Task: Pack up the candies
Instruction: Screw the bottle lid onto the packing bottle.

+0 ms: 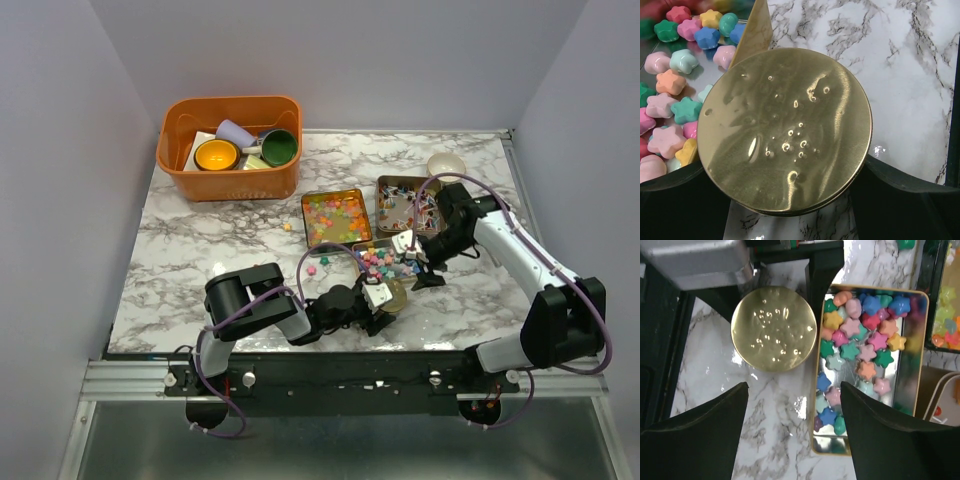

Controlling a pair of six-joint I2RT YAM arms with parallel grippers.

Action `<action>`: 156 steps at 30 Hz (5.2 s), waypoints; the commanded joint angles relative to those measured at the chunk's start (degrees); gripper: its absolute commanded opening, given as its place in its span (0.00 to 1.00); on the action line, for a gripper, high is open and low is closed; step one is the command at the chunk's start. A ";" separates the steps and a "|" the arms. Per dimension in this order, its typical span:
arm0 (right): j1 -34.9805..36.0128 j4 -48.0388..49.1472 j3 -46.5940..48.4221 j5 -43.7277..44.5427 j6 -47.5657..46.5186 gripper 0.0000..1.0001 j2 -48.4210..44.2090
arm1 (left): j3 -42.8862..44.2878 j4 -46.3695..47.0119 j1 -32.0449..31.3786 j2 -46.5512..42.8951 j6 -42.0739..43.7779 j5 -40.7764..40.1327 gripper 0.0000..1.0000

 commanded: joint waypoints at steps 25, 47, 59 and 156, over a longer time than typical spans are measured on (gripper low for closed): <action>10.22 17.82 -13.33 7.37 7.99 0.49 2.64 | -1.30 -18.13 1.39 5.33 -0.48 -3.30 0.00; 5.91 -4.86 4.86 0.68 -19.33 1.00 13.00 | -1.83 -17.34 1.04 4.63 0.22 -3.21 0.00; 6.70 -12.42 4.35 3.23 -28.57 1.00 14.94 | -1.22 -17.96 1.04 5.25 0.22 -3.04 0.00; 2.48 -12.94 2.15 -0.63 -41.66 1.00 13.89 | -0.16 -19.80 -1.07 6.65 3.47 -4.27 0.00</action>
